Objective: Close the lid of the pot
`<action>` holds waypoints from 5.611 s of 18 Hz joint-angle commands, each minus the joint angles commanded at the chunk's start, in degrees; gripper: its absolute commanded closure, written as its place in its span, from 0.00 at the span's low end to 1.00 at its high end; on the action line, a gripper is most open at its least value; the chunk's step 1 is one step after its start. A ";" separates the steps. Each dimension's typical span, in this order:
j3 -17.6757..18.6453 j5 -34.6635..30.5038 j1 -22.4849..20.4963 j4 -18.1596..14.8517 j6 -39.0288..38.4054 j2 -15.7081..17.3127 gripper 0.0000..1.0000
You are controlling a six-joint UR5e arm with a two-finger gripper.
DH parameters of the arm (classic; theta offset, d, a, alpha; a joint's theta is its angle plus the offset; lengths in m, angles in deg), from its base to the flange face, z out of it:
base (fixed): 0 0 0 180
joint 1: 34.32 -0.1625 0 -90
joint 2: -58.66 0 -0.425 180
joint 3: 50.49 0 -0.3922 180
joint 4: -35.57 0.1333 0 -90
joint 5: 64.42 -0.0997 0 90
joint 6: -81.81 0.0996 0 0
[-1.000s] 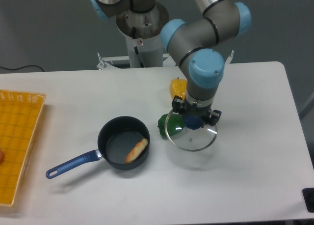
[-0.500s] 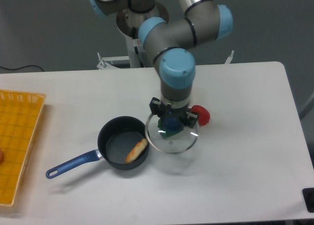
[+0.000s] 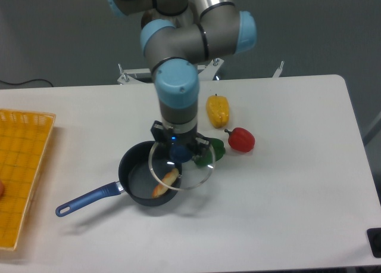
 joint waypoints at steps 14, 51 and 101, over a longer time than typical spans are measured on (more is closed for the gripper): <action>0.00 -0.26 3.17 1.84 -2.03 -2.02 0.51; 1.32 -0.53 5.98 2.20 -4.93 -3.25 0.51; 0.26 -1.67 -6.48 -0.08 8.76 5.62 0.00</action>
